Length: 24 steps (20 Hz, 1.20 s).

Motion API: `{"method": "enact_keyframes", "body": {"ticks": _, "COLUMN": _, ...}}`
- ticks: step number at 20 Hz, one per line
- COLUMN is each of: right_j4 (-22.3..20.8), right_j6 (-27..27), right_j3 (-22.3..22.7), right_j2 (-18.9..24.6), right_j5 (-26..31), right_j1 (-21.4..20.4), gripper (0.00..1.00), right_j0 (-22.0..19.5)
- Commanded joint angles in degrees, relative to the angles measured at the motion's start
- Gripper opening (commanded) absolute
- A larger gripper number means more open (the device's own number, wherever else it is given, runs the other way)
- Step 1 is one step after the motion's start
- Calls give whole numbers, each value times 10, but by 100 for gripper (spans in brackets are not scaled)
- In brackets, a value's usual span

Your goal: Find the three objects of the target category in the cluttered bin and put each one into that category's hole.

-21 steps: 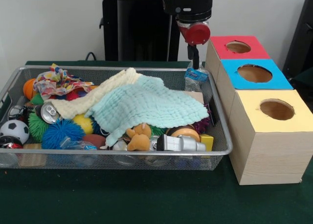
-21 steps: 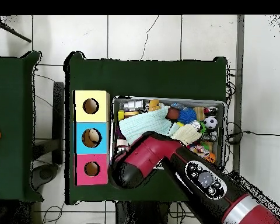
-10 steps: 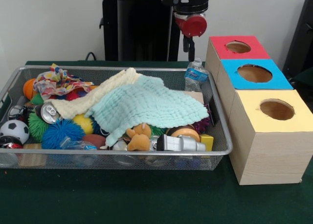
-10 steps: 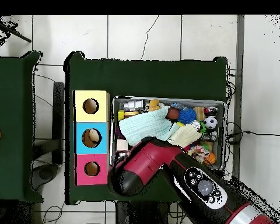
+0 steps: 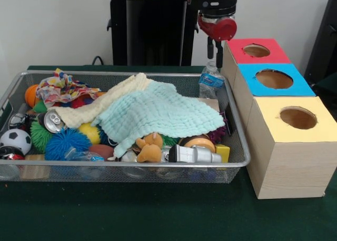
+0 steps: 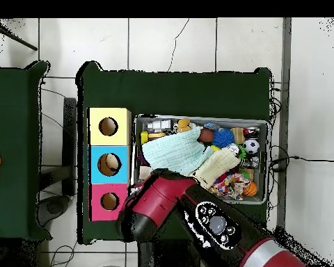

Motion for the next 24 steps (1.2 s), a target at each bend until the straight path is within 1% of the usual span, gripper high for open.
{"method": "enact_keyframes", "body": {"ticks": 1, "right_j4": -47, "right_j6": 121, "right_j3": 1, "right_j2": -65, "right_j5": -50, "right_j1": 28, "gripper": 100, "right_j0": 27}}
{"method": "enact_keyframes", "body": {"ticks": 6, "right_j4": -47, "right_j6": 107, "right_j3": -5, "right_j2": -92, "right_j5": -66, "right_j1": 32, "gripper": 100, "right_j0": 41}}
{"method": "enact_keyframes", "body": {"ticks": 11, "right_j4": -48, "right_j6": 81, "right_j3": -8, "right_j2": -109, "right_j5": -71, "right_j1": 37, "gripper": 100, "right_j0": 38}}
{"method": "enact_keyframes", "body": {"ticks": 19, "right_j4": -26, "right_j6": 27, "right_j3": -3, "right_j2": -99, "right_j5": -51, "right_j1": 24, "gripper": 100, "right_j0": 13}}
{"method": "enact_keyframes", "body": {"ticks": 21, "right_j4": -22, "right_j6": 22, "right_j3": -3, "right_j2": -96, "right_j5": -47, "right_j1": 23, "gripper": 100, "right_j0": 10}}
{"method": "enact_keyframes", "body": {"ticks": 24, "right_j4": -27, "right_j6": 28, "right_j3": -10, "right_j2": -98, "right_j5": -50, "right_j1": 28, "gripper": 100, "right_j0": 13}}
